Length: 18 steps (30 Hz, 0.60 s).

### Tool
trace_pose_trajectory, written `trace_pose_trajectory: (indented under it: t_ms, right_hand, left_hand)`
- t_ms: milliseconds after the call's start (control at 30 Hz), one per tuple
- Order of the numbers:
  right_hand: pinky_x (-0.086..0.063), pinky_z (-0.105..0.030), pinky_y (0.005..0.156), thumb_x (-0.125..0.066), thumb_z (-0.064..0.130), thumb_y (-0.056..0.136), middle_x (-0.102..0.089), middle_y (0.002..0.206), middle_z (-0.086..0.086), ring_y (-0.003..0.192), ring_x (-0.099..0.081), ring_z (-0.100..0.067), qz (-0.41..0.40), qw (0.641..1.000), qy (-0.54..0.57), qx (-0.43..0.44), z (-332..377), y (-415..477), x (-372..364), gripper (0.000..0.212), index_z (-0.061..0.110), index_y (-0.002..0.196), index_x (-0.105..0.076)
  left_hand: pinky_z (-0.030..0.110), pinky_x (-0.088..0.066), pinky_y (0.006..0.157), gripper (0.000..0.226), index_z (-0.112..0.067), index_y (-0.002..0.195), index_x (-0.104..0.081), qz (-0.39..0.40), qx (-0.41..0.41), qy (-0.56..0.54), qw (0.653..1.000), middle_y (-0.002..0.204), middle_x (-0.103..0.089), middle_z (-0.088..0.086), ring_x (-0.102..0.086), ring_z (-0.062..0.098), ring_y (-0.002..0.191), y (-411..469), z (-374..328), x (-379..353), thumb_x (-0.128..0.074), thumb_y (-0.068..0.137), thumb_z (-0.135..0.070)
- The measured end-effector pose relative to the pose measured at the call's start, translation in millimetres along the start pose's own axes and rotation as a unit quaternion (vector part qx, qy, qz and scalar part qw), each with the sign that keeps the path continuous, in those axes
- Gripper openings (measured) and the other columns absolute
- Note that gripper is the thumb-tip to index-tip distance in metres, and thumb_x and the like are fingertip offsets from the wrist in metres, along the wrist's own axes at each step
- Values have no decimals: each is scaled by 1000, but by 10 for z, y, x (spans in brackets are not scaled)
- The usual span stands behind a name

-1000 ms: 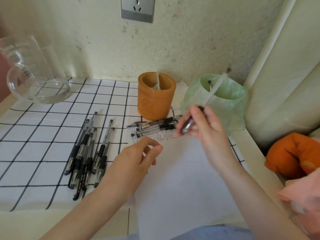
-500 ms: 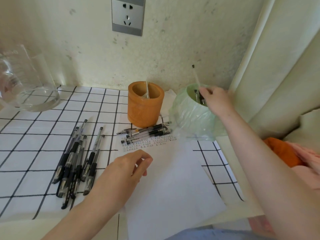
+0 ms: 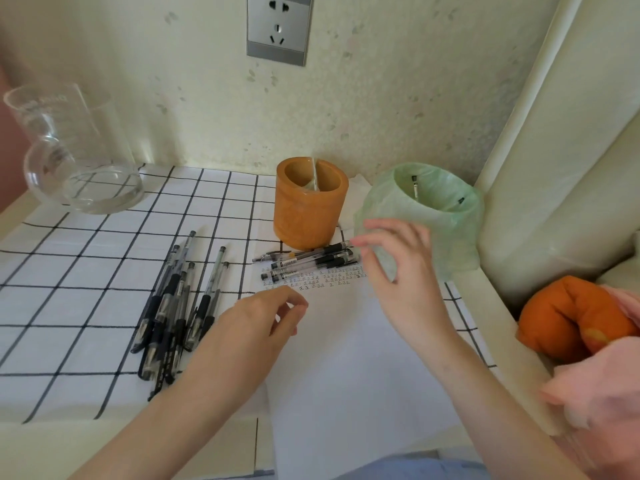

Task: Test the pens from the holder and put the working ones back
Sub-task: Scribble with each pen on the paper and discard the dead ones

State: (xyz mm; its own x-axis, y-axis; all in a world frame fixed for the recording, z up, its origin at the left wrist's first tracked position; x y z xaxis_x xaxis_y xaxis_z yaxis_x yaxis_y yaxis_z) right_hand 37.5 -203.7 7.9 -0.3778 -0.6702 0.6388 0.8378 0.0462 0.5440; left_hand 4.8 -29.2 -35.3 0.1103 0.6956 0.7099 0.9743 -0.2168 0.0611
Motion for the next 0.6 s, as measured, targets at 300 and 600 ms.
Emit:
trace_pose_trajectory:
  t_ms: [300,600]
  right_hand:
    - [-39,-12,71,-56,15,92,-64,92,13,82,-52,-2,156,986,52,-21,8,-286,-468,14,22,97,-68]
    - [-37,-11,66,-52,18,93,-66,90,17,80,-53,-2,208,976,41,-56,-27,-301,-558,17,27,97,-66]
  left_hand:
    - [37,-50,51,21,-3,88,-65,-111,28,319,941,81,-59,13,-58,29,69,-2,409,243,-74,72,-13]
    - [24,-48,68,38,-15,113,-50,-64,90,367,923,100,-56,3,-56,16,85,-12,488,139,-68,80,-16]
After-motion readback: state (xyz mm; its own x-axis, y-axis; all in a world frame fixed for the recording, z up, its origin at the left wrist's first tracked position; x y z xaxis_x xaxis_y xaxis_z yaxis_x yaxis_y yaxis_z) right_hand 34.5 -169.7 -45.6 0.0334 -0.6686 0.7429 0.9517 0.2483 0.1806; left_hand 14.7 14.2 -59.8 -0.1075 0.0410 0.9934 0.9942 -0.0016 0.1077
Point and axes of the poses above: each hand's wrist, its own y-axis towards the middle knuckle, its own x-axis out of the back of the hand, z = x × y, the point moved 7 cm from there along y, towards the middle knuckle
